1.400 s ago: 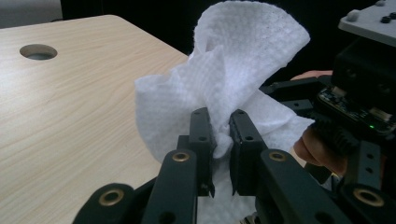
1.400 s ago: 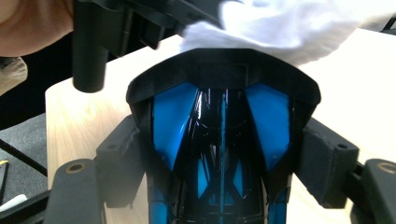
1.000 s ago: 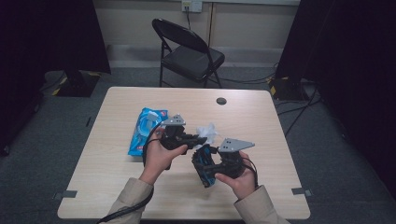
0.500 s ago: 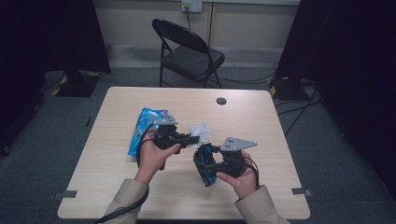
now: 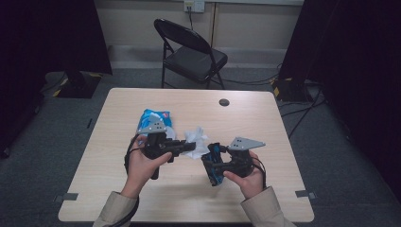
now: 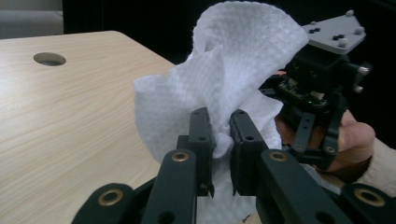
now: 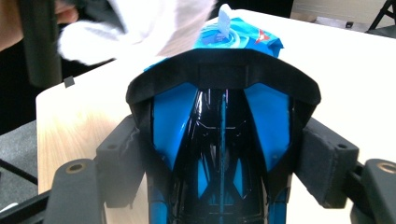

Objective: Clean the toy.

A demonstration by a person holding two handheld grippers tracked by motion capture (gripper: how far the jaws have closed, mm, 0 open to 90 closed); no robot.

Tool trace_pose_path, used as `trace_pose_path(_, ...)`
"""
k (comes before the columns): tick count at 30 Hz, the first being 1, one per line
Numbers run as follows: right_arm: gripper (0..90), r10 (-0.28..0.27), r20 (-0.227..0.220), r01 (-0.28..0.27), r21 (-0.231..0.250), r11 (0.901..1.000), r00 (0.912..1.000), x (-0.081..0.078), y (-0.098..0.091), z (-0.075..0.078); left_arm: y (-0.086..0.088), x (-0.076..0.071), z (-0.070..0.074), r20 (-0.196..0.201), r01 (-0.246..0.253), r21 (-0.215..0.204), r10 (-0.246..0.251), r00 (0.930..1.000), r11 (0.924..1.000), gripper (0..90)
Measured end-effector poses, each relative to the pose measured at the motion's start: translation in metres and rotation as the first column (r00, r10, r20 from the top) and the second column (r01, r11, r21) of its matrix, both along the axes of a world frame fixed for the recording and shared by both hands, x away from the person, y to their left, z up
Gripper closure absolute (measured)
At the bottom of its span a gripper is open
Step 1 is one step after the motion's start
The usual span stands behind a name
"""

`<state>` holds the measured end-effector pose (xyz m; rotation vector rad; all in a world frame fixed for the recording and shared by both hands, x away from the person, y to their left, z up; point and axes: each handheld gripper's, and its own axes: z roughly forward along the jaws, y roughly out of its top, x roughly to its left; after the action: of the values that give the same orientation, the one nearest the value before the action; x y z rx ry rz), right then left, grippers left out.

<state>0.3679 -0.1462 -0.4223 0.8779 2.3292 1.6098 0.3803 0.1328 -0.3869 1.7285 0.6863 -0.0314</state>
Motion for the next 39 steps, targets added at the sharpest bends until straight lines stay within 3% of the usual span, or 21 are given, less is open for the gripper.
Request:
trace_pose_path(2,25.7,-0.003,0.0,0.003,-0.001,1.0,1.0,0.0,0.0,0.0,-0.001,-0.002,-0.001,-0.008,0.007,-0.011,-0.007,0.9999,0.9999,81.0)
trace_pose_path(8,25.7,0.0,0.001,0.0,-0.002,1.0,1.0,0.0,0.002,-0.001,-0.009,0.002,-0.009,-0.025,0.037,0.034,-0.036,0.9991,0.9988,80.8)
trace_pose_path(13,25.7,0.017,0.004,-0.017,-0.002,0.9999,0.9998,-0.001,0.005,0.001,-0.015,0.006,-0.015,-0.034,0.034,0.048,-0.033,0.9989,0.9983,80.6)
trace_pose_path(22,25.8,0.039,0.002,-0.039,-0.009,0.9992,0.9992,-0.002,0.009,-0.001,-0.025,0.013,-0.005,-0.016,0.041,0.044,-0.041,0.999,0.9982,80.5)
trace_pose_path(39,25.8,0.081,0.01,-0.081,-0.009,0.9967,0.9966,-0.009,0.018,0.003,-0.038,0.034,-0.013,-0.019,0.004,0.077,-0.003,0.9998,0.997,79.7)
